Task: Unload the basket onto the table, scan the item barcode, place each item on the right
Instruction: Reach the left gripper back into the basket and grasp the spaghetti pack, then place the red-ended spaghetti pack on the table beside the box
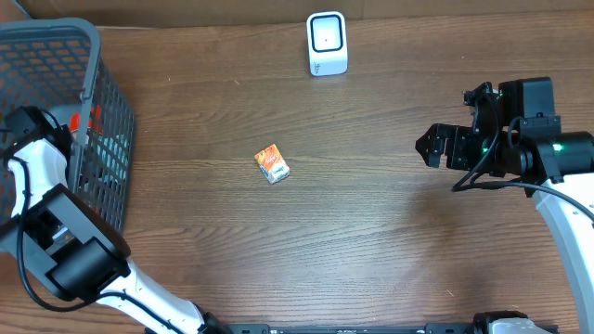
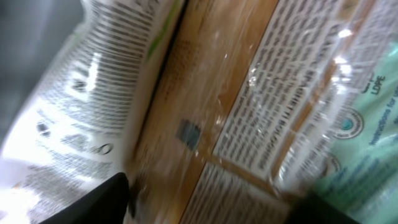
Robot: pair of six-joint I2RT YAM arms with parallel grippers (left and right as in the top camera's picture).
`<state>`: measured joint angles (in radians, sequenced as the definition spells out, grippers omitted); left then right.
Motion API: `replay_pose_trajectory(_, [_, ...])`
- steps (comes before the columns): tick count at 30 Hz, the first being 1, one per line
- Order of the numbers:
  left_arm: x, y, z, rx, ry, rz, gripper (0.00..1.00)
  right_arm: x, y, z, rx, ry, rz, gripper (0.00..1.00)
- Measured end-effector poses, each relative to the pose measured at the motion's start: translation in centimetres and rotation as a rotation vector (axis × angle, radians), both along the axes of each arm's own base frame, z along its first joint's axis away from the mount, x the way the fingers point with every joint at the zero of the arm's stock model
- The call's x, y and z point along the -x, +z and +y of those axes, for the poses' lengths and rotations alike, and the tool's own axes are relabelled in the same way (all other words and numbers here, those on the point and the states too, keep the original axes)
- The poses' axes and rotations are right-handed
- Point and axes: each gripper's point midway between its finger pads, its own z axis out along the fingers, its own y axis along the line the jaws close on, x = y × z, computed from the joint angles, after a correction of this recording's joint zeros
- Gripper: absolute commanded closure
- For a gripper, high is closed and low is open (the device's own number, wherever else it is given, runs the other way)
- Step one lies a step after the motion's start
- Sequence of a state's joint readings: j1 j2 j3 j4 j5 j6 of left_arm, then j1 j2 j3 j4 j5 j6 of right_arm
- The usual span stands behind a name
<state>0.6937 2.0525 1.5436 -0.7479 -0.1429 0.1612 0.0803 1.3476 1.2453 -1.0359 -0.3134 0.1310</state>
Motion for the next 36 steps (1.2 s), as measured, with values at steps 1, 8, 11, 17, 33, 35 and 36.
replay_pose_trajectory(1, [0.1,-0.4,0.0,0.006,0.001,0.01,0.52,0.0,0.0,0.0,-0.001,0.0,0.001,0.0])
replay_pose_trajectory(8, [0.2,-0.6,0.2,0.006,-0.016,0.047,0.96,0.0,0.0,0.0,0.0,0.0,-0.002,0.0])
replay_pose_trajectory(11, [0.2,-0.3,0.3,0.006,-0.014,0.05,0.96,-0.1,0.1,0.0,-0.001,0.0,-0.005,0.0])
replay_pose_trajectory(17, [0.5,0.6,-0.1,0.06,0.017,0.089,0.96,-0.3,0.1,0.0,-0.001,0.0,-0.013,0.0])
replay_pose_trajectory(33, [-5.6,32.3,-4.4,-0.164,-0.129,-0.524,0.96,-0.4,0.2,0.0,-0.002,0.0,-0.021,0.0])
replay_pose_trajectory(35, [-5.4,35.6,-9.3,-0.151,-0.201,-0.591,0.96,-0.4,0.2,0.0,-0.001,0.001,-0.022,0.0])
replay_pose_trajectory(36, [-5.3,36.8,-12.5,-0.126,-0.253,-0.616,0.96,-0.5,0.3,0.0,-0.002,0.0,-0.022,0.0])
